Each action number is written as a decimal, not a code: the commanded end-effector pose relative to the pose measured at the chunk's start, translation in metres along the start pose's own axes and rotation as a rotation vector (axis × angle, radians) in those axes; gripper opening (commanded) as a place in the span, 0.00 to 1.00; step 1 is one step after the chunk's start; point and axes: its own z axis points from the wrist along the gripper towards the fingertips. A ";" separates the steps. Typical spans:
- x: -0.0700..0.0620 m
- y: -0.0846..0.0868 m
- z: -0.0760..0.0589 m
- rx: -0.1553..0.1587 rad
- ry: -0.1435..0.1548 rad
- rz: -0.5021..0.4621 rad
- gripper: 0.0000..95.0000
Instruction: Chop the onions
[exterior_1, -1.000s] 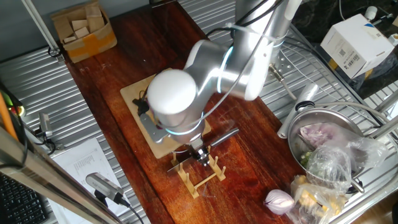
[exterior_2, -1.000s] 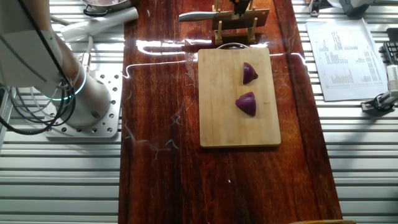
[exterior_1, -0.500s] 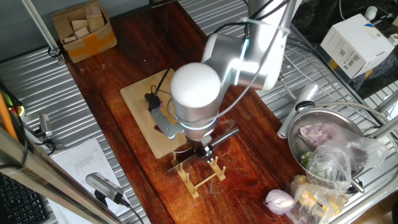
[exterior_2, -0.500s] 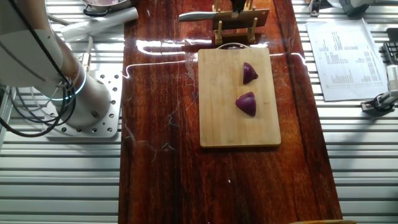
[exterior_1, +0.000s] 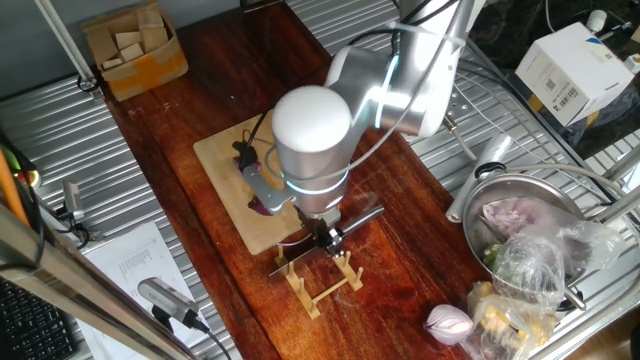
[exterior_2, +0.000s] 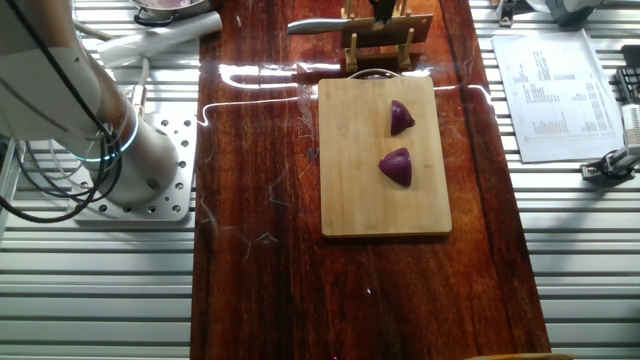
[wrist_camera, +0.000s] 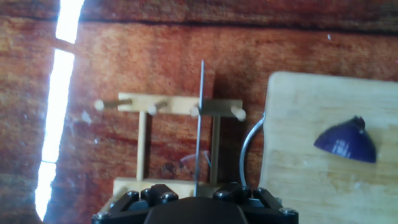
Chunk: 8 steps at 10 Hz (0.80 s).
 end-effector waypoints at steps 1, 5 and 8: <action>-0.002 0.000 0.003 0.002 0.018 -0.004 0.60; -0.002 0.000 0.000 0.011 0.012 0.002 0.60; -0.002 0.000 0.000 0.003 -0.008 0.003 0.60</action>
